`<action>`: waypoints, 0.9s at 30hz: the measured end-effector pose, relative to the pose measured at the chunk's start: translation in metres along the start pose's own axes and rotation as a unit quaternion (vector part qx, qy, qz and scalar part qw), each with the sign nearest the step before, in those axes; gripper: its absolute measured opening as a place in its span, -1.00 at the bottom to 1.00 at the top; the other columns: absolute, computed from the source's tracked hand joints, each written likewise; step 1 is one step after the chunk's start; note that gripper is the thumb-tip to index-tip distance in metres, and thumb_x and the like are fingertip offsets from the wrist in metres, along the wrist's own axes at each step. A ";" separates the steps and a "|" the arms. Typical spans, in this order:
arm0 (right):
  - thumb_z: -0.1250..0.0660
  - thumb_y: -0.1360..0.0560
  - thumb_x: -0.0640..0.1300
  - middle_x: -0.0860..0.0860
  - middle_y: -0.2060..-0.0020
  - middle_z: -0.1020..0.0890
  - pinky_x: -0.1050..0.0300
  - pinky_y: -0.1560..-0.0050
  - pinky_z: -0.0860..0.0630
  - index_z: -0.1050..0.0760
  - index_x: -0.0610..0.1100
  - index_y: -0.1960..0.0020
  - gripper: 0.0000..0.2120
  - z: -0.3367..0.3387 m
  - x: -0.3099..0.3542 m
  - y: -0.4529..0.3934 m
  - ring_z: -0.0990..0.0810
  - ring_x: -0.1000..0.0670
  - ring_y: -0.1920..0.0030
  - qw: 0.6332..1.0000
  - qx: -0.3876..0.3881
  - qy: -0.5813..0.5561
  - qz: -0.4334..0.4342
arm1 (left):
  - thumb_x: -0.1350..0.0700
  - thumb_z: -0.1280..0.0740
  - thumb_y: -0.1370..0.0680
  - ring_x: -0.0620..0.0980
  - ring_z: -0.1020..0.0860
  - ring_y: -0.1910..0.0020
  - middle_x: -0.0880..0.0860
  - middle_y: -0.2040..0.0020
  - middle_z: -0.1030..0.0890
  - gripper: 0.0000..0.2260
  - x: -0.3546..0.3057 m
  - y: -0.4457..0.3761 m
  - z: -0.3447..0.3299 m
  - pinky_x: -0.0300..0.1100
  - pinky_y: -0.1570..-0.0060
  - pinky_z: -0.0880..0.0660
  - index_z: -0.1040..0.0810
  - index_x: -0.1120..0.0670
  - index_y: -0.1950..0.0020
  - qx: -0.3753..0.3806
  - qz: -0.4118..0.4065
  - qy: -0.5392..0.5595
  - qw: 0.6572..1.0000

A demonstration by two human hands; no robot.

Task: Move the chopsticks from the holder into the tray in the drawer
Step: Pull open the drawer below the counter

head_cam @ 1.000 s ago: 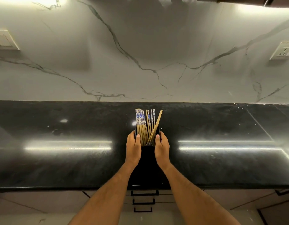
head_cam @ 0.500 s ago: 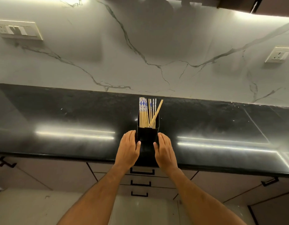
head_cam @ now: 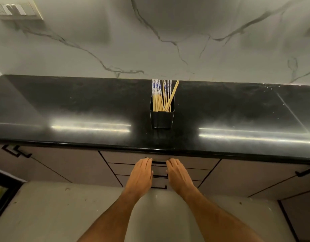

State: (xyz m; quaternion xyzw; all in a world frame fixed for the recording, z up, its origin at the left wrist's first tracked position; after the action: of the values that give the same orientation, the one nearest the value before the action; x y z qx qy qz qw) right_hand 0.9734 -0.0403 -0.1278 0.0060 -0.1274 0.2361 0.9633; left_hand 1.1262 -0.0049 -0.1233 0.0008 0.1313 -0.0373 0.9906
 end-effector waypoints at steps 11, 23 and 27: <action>-0.11 -0.69 0.01 -0.02 -0.13 -0.60 0.12 0.06 -0.47 -0.48 0.03 -0.28 -0.75 -0.087 -0.019 -0.070 -0.59 -0.08 0.01 0.992 0.108 0.067 -0.008 | 0.04 -0.12 -0.69 0.10 -0.55 -0.22 0.07 -0.33 -0.52 -0.67 0.028 -0.082 -0.104 -0.01 -0.25 -0.51 -0.36 -0.07 -0.45 0.122 0.033 0.004 0.992; -0.22 -0.64 -0.11 -0.11 -0.07 -0.63 -0.04 -0.15 -0.57 -0.55 -0.03 -0.02 -0.87 -0.098 -0.007 -0.060 -0.61 -0.11 -0.04 0.990 0.092 0.059 -0.086 | -0.03 -0.16 -0.68 0.10 -0.58 -0.15 0.08 -0.23 -0.58 -0.72 0.022 -0.075 -0.123 -0.14 -0.12 -0.49 -0.46 0.00 -0.36 0.125 -0.004 -0.005 0.992; -0.32 -0.59 -0.25 -0.11 -0.02 -0.69 0.05 -0.03 -0.58 -0.62 -0.15 -0.12 -0.85 -0.092 0.008 -0.027 -0.67 -0.10 0.00 0.993 0.071 0.050 -0.075 | 0.07 -0.23 -0.67 0.11 -0.61 0.00 0.12 -0.07 -0.63 -0.79 0.019 -0.042 -0.111 -0.07 -0.06 -0.56 -0.54 0.07 -0.25 0.154 0.070 0.064 0.984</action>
State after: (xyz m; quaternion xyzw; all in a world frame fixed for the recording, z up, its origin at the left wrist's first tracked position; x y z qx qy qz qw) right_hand 1.0151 -0.0545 -0.2138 0.0726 -0.0614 0.1716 0.9806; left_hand 1.1128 -0.0465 -0.2355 0.1648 0.1868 0.0124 0.9684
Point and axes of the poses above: each hand's wrist, its own y-axis away from the middle knuckle, its own z-axis out of the back of the hand, x = y × z, the point moved 6 cm from there along -y, towards the middle knuckle
